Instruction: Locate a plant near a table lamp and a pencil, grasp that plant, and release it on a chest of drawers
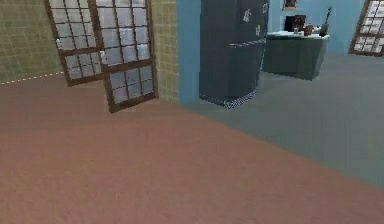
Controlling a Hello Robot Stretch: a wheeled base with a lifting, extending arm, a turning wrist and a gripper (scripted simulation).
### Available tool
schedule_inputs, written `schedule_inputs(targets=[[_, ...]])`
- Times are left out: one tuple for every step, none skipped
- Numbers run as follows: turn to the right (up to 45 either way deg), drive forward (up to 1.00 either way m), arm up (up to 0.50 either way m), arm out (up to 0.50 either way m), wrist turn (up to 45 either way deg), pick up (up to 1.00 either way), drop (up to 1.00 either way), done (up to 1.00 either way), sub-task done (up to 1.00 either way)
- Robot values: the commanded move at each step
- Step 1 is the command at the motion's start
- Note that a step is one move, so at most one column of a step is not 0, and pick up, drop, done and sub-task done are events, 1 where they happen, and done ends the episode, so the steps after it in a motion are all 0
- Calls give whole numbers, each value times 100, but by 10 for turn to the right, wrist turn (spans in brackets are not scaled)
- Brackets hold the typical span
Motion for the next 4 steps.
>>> schedule_inputs(targets=[[-330, 0, 0, 0, 0, 0, 0, 0, 0], [0, 100, 0, 0, 0, 0, 0, 0, 0], [-30, 0, 0, 0, 0, 0, 0, 0, 0], [0, 100, 0, 0, 0, 0, 0, 0, 0]])
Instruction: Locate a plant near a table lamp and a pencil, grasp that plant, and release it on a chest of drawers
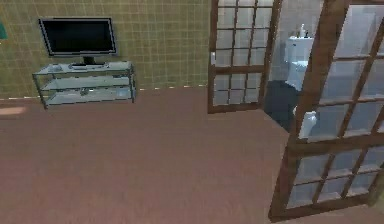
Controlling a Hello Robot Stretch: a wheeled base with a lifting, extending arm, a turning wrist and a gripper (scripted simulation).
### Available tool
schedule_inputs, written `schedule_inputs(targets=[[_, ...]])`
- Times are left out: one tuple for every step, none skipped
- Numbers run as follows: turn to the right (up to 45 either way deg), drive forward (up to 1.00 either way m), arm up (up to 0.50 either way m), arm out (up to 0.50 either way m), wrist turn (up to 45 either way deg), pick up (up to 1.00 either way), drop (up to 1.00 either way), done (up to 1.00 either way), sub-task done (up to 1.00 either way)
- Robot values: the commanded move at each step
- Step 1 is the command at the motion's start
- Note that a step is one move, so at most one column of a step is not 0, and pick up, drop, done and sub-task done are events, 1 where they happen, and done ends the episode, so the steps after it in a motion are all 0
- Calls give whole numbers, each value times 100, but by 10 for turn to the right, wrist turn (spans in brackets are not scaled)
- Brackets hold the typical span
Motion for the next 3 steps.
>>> schedule_inputs(targets=[[0, 100, 0, 0, 0, 0, 0, 0, 0], [-60, 0, 0, 0, 0, 0, 0, 0, 0], [-30, 0, 0, 0, 0, 0, 0, 0, 0]])
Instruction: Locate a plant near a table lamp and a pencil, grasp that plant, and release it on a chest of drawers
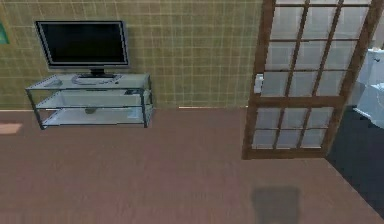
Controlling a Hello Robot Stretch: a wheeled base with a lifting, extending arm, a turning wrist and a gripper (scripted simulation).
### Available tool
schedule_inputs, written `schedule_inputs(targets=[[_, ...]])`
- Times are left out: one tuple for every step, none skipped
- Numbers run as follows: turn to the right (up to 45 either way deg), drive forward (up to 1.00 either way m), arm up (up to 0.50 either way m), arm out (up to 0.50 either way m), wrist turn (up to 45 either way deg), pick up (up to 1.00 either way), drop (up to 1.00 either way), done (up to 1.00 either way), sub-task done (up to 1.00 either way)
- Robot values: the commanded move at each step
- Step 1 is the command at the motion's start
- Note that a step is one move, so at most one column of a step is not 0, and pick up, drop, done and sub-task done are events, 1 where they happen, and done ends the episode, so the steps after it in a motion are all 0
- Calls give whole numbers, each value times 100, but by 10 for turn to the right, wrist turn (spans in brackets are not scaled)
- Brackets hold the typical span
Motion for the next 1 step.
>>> schedule_inputs(targets=[[0, 25, 0, 0, 0, 0, 0, 0, 0]])
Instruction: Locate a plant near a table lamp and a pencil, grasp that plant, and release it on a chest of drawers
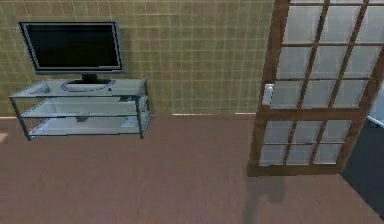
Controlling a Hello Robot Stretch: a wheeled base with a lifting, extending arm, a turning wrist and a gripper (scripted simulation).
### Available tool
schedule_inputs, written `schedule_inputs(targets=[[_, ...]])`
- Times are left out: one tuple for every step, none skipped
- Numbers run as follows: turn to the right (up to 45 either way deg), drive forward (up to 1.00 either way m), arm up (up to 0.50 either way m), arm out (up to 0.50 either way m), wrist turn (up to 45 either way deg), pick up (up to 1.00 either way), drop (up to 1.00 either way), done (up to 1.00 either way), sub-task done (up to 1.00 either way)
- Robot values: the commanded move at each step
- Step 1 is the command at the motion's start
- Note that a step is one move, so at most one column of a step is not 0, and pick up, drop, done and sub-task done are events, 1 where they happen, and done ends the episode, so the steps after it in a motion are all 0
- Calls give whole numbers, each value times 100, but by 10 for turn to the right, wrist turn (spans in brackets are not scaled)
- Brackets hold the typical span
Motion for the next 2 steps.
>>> schedule_inputs(targets=[[390, 0, 0, 0, 0, 0, 0, 0, 0], [0, 45, 0, 0, 0, 0, 0, 0, 0]])
